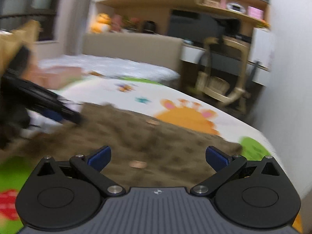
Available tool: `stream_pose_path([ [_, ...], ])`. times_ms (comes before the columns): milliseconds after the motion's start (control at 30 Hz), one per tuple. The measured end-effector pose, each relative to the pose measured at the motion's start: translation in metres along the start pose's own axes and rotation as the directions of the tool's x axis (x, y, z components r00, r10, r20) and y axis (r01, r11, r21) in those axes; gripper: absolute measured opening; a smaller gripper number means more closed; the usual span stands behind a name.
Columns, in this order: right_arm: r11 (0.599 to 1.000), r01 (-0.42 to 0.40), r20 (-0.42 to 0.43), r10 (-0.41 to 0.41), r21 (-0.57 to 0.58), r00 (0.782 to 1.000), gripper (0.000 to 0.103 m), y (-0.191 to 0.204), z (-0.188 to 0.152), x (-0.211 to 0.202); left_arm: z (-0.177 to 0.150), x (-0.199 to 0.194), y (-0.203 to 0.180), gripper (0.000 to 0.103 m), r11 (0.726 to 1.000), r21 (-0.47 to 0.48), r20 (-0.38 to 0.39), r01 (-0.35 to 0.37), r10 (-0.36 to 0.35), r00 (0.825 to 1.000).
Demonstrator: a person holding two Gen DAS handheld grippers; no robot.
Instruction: Fold clothes
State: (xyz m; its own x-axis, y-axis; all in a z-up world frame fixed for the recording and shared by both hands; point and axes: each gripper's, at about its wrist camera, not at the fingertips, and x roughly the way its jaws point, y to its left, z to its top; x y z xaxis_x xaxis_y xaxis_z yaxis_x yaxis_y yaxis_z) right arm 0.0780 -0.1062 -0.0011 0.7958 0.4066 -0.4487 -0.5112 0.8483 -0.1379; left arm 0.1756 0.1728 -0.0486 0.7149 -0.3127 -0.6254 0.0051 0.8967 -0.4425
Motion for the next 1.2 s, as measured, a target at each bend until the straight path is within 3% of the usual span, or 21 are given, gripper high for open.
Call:
stream_pose_path([
  [67,0.996,-0.057,-0.009,0.056,-0.075,0.998,0.103,0.027,0.001,-0.005,-0.009,-0.009,0.002,0.069,0.999,-0.036,-0.011,0.025,-0.025,1.000],
  [167,0.973,-0.144,-0.020,0.143,-0.180,0.990,0.103,0.067,0.000,-0.009,-0.018,-0.017,0.006,0.048,0.990,-0.112,-0.075,0.080,-0.089,0.993],
  [233,0.950,-0.194,-0.024,0.195,-0.246,0.981,0.103,0.092,0.000,-0.009,-0.021,-0.022,0.005,0.039,0.984,-0.150,-0.112,0.095,-0.112,0.987],
  [367,0.897,-0.190,-0.037,0.191,-0.399,0.981,0.103,0.132,0.000,0.001,-0.014,-0.035,0.003,0.033,0.958,-0.262,-0.125,0.119,-0.156,0.980],
  [467,0.896,-0.170,-0.056,0.161,-0.410,0.985,0.103,0.147,0.003,0.013,-0.007,-0.042,0.001,0.031,0.935,-0.319,-0.108,0.154,-0.197,0.974],
  [567,0.901,-0.088,-0.060,0.069,-0.426,0.996,0.103,0.155,0.001,0.029,-0.004,-0.041,0.002,0.031,0.903,-0.387,-0.104,0.189,-0.246,0.964],
  [667,0.867,0.032,-0.009,-0.043,-0.498,0.999,0.100,0.160,-0.008,0.046,-0.003,-0.040,0.000,0.031,0.890,-0.412,-0.103,0.196,-0.260,0.960],
  [700,0.866,0.043,0.004,-0.047,-0.499,0.999,0.084,0.157,-0.009,0.048,-0.001,-0.040,-0.001,0.032,0.893,-0.404,-0.104,0.197,-0.259,0.960],
  [733,0.875,0.038,0.004,-0.042,-0.483,0.999,0.077,0.153,-0.008,0.049,0.000,-0.040,-0.003,0.035,0.896,-0.397,-0.105,0.199,-0.259,0.960],
  [800,0.900,0.019,-0.002,-0.023,-0.436,1.000,0.050,0.142,-0.005,0.050,0.008,-0.047,-0.009,0.050,0.910,-0.355,-0.083,0.213,-0.257,0.963],
  [867,0.939,-0.016,-0.005,0.015,-0.344,1.000,0.035,0.126,0.003,0.046,0.018,-0.058,-0.016,0.067,0.926,-0.300,-0.049,0.230,-0.256,0.965],
  [900,0.955,-0.026,0.001,0.028,-0.296,1.000,0.030,0.116,0.008,0.043,0.024,-0.063,-0.020,0.069,0.930,-0.279,-0.028,0.240,-0.258,0.966],
  [1000,0.994,-0.049,0.034,0.053,-0.099,0.998,0.023,0.073,0.026,0.029,0.046,-0.084,-0.034,0.082,0.929,-0.227,0.071,0.291,-0.282,0.957],
  [1067,0.995,-0.070,0.058,0.066,0.067,0.996,0.023,0.034,0.037,0.020,0.061,-0.099,-0.046,0.094,0.933,-0.174,0.152,0.314,-0.290,0.945],
  [1133,0.965,-0.083,0.078,0.066,0.249,0.995,0.023,-0.018,0.040,0.015,0.071,-0.108,-0.059,0.094,0.940,-0.127,0.202,0.317,-0.288,0.936],
  [1200,0.929,-0.043,0.088,0.011,0.367,0.996,0.023,-0.063,0.032,0.012,0.078,-0.114,-0.071,0.095,0.946,-0.085,0.238,0.313,-0.285,0.928],
])
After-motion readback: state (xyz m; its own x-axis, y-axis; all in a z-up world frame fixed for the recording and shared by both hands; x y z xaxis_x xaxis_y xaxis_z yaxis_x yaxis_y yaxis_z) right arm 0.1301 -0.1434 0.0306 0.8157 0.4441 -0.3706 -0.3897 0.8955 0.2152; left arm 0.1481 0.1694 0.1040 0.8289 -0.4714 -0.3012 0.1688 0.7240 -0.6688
